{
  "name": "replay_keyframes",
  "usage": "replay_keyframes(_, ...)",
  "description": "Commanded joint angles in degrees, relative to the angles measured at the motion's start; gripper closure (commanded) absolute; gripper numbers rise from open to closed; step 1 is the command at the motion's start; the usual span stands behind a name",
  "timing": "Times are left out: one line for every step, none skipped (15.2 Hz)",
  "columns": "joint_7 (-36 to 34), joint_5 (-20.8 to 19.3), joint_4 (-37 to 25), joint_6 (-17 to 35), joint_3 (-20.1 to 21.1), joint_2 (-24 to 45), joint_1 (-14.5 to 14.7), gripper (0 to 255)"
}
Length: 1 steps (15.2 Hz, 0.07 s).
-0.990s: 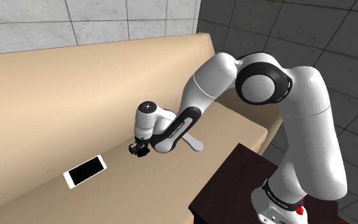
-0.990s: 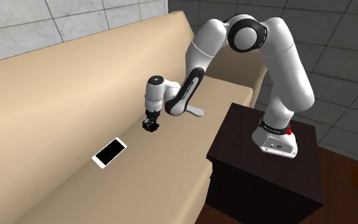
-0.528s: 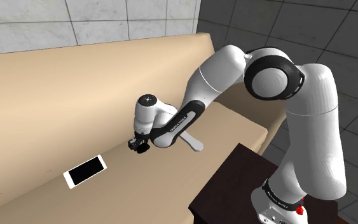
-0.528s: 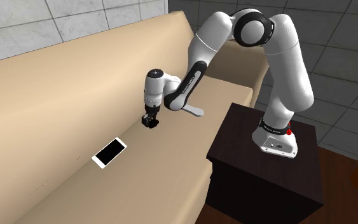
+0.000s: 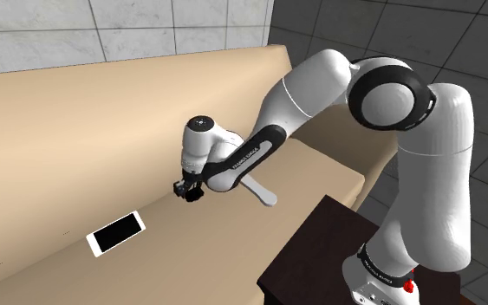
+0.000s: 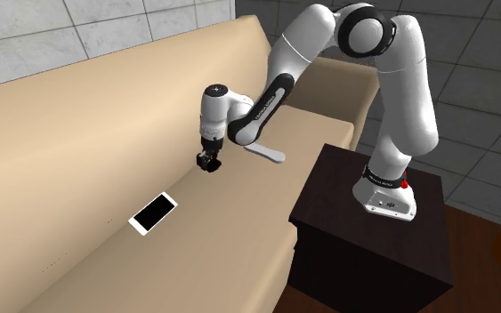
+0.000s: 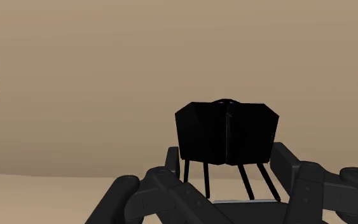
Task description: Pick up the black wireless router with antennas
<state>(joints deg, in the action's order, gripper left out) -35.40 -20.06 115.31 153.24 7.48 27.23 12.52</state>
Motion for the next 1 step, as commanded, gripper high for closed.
replay_keyframes(0.13,0.17,0.14,-0.33,0.14,-0.45,-0.08,255)
